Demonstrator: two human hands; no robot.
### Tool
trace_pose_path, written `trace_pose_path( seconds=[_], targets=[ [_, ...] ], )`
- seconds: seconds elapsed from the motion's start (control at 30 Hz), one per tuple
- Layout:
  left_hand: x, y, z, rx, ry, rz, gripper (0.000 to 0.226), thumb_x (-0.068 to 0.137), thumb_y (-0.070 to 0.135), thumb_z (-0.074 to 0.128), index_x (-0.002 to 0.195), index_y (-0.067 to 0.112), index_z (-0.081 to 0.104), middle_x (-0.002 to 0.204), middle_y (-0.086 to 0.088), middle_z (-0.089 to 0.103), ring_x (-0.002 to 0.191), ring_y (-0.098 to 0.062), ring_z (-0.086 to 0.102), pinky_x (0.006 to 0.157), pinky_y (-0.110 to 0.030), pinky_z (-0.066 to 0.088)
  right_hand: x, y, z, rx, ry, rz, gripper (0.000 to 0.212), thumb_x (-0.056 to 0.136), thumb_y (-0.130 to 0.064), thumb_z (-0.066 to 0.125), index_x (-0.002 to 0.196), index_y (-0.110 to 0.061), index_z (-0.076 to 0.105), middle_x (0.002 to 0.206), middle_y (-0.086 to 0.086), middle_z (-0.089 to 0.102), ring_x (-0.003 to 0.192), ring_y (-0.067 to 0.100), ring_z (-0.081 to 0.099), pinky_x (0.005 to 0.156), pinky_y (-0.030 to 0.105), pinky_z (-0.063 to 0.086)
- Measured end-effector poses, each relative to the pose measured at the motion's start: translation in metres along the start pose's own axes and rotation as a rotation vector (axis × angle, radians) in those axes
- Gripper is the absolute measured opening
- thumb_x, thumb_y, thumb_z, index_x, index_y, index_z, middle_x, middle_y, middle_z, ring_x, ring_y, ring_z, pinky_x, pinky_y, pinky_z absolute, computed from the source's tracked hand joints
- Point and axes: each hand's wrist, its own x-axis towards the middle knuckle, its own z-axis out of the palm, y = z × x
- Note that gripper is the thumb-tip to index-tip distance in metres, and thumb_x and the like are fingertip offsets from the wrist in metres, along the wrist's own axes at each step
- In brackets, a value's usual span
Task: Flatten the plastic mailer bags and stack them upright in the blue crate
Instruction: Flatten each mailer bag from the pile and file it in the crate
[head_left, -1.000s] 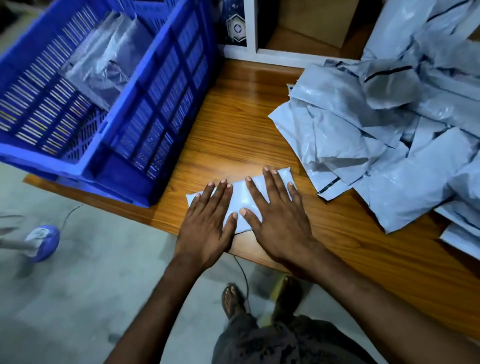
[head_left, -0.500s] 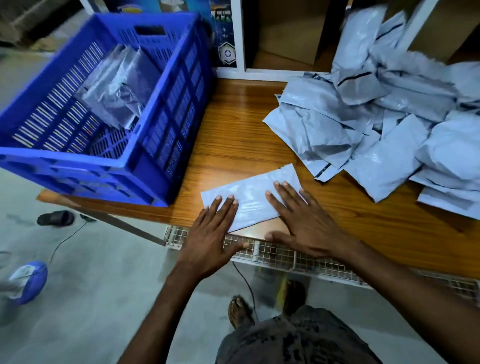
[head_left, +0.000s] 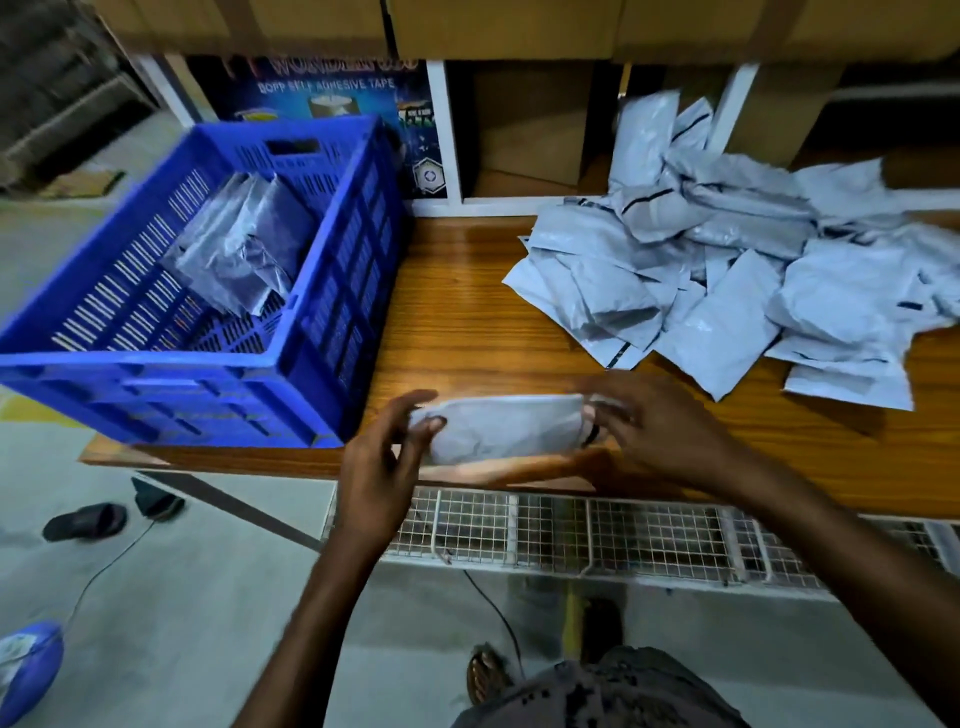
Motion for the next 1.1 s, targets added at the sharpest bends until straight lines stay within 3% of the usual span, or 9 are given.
trace_pose_path(
  seconds=[0.13, 0.23, 0.3, 0.4, 0.5, 0.67, 0.83, 0.97, 1.1],
  targets=[
    [0.021, -0.007, 0.015, -0.04, 0.071, -0.145, 0.029, 0.104, 0.047, 0.053, 0.131, 0.035, 0.057, 0.112, 0.012, 0.07, 0.102, -0.012, 0.068, 0.085, -0.035, 0.054, 0.041, 0.004, -0.014, 0.101, 0.011, 0.1, 0.025, 0.095, -0.034, 0.069, 0.121, -0.034, 0.07, 0.124, -0.011, 0.069, 0.118, 0.009, 0.061, 0.098, 0.032, 0.047],
    [0.024, -0.029, 0.036, 0.194, 0.012, -0.225, 0.054, 0.107, 0.047, 0.044, 0.154, 0.022, 0.039, 0.143, -0.011, 0.059, 0.126, -0.03, 0.058, 0.099, -0.039, 0.047, 0.052, 0.011, 0.012, -0.134, -0.082, 0.128, 0.042, 0.099, -0.035, 0.063, 0.14, -0.031, 0.056, 0.145, -0.006, 0.057, 0.132, 0.018, 0.052, 0.105, 0.035, 0.041],
    [0.018, -0.035, 0.048, 0.347, -0.015, -0.172, 0.062, 0.109, 0.044, 0.036, 0.161, 0.011, 0.026, 0.16, -0.015, 0.04, 0.143, -0.029, 0.04, 0.114, -0.038, 0.033, 0.048, 0.011, 0.039, -0.318, -0.032, 0.071, 0.048, 0.102, -0.035, 0.057, 0.148, -0.028, 0.048, 0.156, -0.001, 0.045, 0.142, 0.022, 0.041, 0.115, 0.04, 0.032],
    [0.009, -0.035, 0.067, 0.559, -0.176, -0.029, 0.06, 0.109, 0.041, 0.023, 0.161, 0.011, 0.029, 0.165, -0.01, 0.033, 0.153, -0.028, 0.027, 0.121, -0.042, 0.025, 0.038, -0.007, 0.085, -0.331, -0.104, 0.06, 0.052, 0.108, -0.04, 0.038, 0.157, -0.024, 0.032, 0.167, 0.0, 0.022, 0.155, 0.021, 0.017, 0.124, 0.045, 0.012],
    [-0.001, -0.043, 0.082, 0.665, -0.296, 0.01, 0.061, 0.109, 0.043, 0.018, 0.16, 0.012, 0.034, 0.165, -0.007, 0.034, 0.154, -0.027, 0.027, 0.122, -0.048, 0.029, 0.03, -0.011, 0.125, -0.427, -0.161, 0.024, 0.059, 0.108, -0.046, 0.021, 0.162, -0.021, 0.021, 0.17, 0.005, 0.011, 0.157, 0.024, 0.006, 0.126, 0.049, 0.006],
    [-0.003, -0.059, 0.086, 0.694, -0.264, 0.062, 0.059, 0.109, 0.045, 0.031, 0.157, 0.012, 0.04, 0.163, -0.007, 0.039, 0.153, -0.026, 0.031, 0.121, -0.047, 0.031, 0.031, 0.01, 0.13, -0.401, -0.113, 0.065, 0.067, 0.105, -0.062, 0.02, 0.162, -0.027, 0.014, 0.17, 0.005, 0.005, 0.157, 0.022, -0.001, 0.127, 0.043, 0.008],
    [-0.007, -0.062, 0.075, 0.663, -0.299, -0.021, 0.069, 0.105, 0.062, 0.027, 0.163, 0.024, 0.027, 0.17, 0.001, 0.02, 0.159, -0.021, 0.013, 0.125, -0.04, 0.017, 0.028, 0.023, 0.118, -0.417, -0.158, 0.158, 0.084, 0.096, -0.079, 0.01, 0.162, -0.03, -0.003, 0.169, 0.002, -0.014, 0.155, 0.018, -0.016, 0.126, 0.048, 0.0],
    [0.0, -0.065, 0.066, 0.686, -0.342, -0.05, 0.077, 0.101, 0.071, 0.024, 0.164, 0.025, 0.023, 0.171, 0.002, 0.017, 0.159, -0.019, 0.011, 0.125, -0.039, 0.018, 0.028, 0.025, 0.112, -0.422, -0.187, 0.175, 0.089, 0.092, -0.083, 0.004, 0.162, -0.028, -0.008, 0.169, 0.002, -0.016, 0.154, 0.017, -0.021, 0.125, 0.05, -0.004],
    [-0.003, -0.068, 0.049, 0.7, -0.361, -0.1, 0.084, 0.099, 0.077, 0.014, 0.165, 0.027, 0.009, 0.172, 0.008, 0.003, 0.158, -0.01, -0.001, 0.127, -0.035, 0.004, 0.023, 0.025, 0.1, -0.457, -0.232, 0.219, 0.096, 0.088, -0.086, -0.001, 0.161, -0.024, -0.013, 0.168, 0.001, -0.021, 0.153, 0.016, -0.024, 0.123, 0.054, -0.01]
  ],
)
